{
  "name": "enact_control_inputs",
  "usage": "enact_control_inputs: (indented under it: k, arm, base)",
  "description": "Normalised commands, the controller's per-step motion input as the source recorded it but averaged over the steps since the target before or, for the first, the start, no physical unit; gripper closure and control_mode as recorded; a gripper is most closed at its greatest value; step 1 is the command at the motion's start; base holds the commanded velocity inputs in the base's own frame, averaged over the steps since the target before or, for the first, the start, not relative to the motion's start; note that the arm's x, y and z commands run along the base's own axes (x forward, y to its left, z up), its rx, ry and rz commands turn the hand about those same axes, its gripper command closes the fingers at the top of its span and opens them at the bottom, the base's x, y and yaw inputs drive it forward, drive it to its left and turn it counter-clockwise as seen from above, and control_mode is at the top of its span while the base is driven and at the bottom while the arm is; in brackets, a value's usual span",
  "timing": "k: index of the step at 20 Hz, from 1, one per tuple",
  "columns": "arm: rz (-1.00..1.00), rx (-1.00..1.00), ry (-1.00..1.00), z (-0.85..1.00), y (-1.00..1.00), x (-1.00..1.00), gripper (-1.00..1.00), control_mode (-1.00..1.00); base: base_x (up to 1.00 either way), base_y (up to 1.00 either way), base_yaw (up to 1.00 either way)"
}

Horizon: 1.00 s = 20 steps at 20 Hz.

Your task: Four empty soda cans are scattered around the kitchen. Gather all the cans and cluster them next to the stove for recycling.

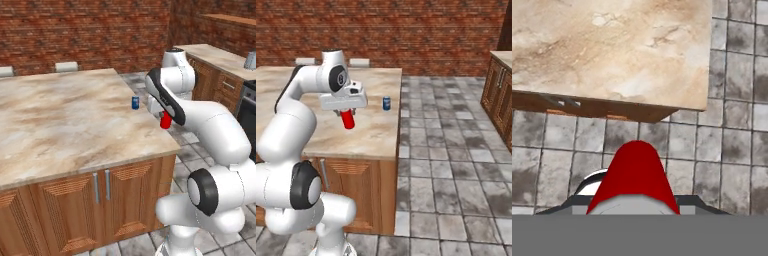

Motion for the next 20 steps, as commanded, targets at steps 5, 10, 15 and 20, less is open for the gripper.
enact_control_inputs:
  k: [5,10,15,20]
  arm:
    - [0.00,0.00,0.00,0.00,0.00,0.00,1.00,1.00]
    - [0.00,0.00,0.00,0.00,0.00,0.00,1.00,1.00]
    - [0.00,0.00,0.00,0.00,0.00,0.00,1.00,1.00]
    - [0.00,0.00,0.00,0.00,0.00,0.00,1.00,1.00]
  base:
    - [0.05,-0.71,-0.10]
    - [0.14,-0.85,-0.18]
    - [0.03,-0.79,-0.23]
    - [0.12,-0.55,-0.29]
